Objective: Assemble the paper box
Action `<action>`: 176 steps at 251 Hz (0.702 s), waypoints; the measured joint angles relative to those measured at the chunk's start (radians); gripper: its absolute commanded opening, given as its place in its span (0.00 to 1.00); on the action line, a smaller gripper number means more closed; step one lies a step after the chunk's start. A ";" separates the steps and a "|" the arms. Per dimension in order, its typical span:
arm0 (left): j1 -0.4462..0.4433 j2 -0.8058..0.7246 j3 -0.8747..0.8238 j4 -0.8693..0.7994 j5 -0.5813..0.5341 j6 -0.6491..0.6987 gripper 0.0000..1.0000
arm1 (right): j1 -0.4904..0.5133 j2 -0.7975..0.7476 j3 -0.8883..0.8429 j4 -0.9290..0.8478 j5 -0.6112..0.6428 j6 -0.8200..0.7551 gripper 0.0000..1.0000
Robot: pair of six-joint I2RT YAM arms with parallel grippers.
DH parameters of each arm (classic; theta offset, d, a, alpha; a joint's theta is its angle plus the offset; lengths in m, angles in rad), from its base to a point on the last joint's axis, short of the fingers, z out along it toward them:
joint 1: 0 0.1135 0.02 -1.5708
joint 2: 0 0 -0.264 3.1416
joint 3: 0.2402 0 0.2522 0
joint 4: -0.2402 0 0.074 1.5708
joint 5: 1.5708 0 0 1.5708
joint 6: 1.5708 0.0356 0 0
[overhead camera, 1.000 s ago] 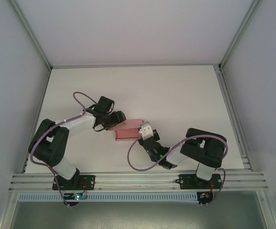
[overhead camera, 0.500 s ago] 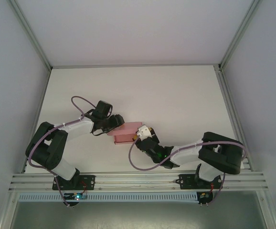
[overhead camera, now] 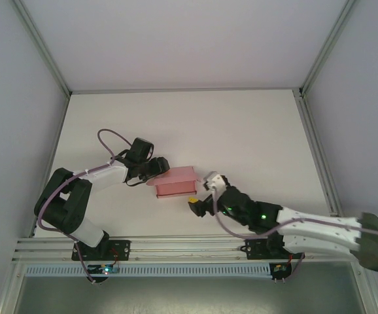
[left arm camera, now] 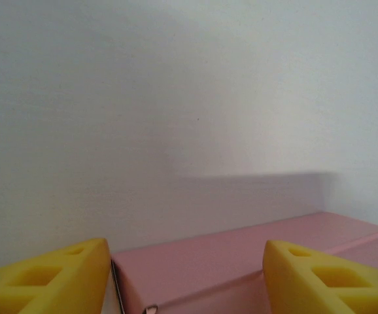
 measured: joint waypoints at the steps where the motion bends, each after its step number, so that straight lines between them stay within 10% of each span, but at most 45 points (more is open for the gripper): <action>1: 0.000 0.000 0.000 0.000 0.000 0.001 0.63 | -0.002 -0.009 0.000 0.000 0.000 0.000 0.98; 39: 0.000 -0.005 -0.014 0.000 -0.016 0.030 0.63 | -0.161 -0.148 0.032 0.011 -0.051 0.031 0.98; 125: -0.008 -0.005 -0.014 -0.005 -0.054 0.083 0.62 | -0.342 0.471 0.415 -0.085 -0.127 0.110 0.98; 176: -0.025 -0.005 -0.008 -0.019 -0.078 0.108 0.63 | -0.362 0.576 0.404 -0.134 -0.204 0.144 0.92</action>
